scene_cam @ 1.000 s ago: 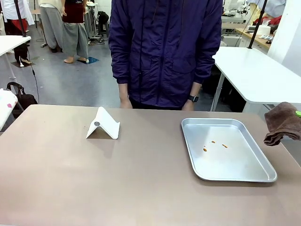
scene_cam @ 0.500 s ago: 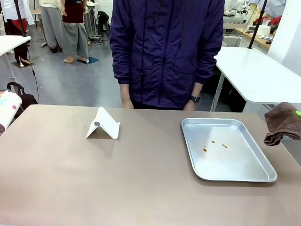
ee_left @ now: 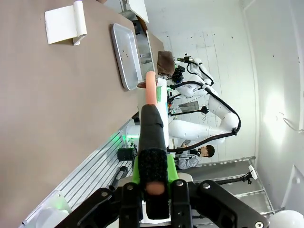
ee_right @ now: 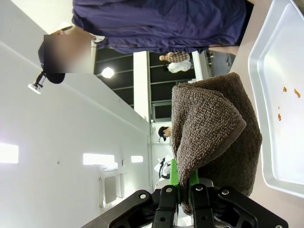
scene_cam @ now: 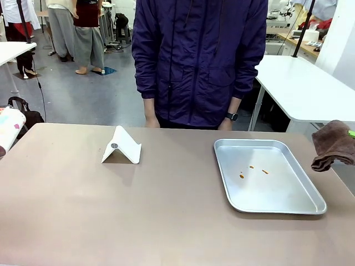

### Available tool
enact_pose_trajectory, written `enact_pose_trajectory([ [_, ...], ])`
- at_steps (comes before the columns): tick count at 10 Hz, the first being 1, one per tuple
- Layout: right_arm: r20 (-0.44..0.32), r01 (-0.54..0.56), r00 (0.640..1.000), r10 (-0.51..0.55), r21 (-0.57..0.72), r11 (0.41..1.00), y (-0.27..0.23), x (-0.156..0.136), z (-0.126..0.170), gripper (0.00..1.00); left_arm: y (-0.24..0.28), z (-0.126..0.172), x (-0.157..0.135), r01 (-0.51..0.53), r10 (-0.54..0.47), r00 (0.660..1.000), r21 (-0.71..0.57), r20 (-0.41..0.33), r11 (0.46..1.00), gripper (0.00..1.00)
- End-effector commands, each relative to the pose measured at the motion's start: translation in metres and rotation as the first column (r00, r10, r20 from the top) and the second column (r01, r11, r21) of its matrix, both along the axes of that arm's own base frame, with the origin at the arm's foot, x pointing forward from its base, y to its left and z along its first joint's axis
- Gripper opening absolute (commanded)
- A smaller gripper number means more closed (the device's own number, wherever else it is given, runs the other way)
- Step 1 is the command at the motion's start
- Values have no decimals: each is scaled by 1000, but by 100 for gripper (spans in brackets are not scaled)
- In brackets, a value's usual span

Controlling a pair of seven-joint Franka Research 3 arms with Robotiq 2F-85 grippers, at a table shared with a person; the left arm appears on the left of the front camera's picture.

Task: Clean the surface of the table.
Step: Clean the area not pointed to by the person.

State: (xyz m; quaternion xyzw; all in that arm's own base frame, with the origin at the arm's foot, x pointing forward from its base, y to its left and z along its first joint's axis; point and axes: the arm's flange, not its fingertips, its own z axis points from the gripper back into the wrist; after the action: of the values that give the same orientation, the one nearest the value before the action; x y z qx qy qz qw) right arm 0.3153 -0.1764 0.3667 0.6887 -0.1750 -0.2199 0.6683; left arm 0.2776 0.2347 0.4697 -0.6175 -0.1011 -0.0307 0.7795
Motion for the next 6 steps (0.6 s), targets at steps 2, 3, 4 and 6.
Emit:
enact_pose_trajectory([
  [2, -108, -95, 992, 66, -298, 950, 25, 21, 14, 7, -2, 2, -1, -9, 9, 1000, -15, 5, 1000, 22],
  [3, -135, -132, 987, 85, -386, 913, 38, 38, 20, 7, -2, 2, -1, -9, 9, 1000, -15, 5, 1000, 22],
  [4, -157, -145, 984, 81, -463, 874, 46, 54, 24, 7, -2, 2, -1, -9, 9, 1000, -15, 5, 1000, 22],
  [6, -206, -220, 971, 120, -579, 785, 67, 85, 24, 7, -2, 2, -1, -9, 9, 1000, -15, 5, 1000, 22],
])
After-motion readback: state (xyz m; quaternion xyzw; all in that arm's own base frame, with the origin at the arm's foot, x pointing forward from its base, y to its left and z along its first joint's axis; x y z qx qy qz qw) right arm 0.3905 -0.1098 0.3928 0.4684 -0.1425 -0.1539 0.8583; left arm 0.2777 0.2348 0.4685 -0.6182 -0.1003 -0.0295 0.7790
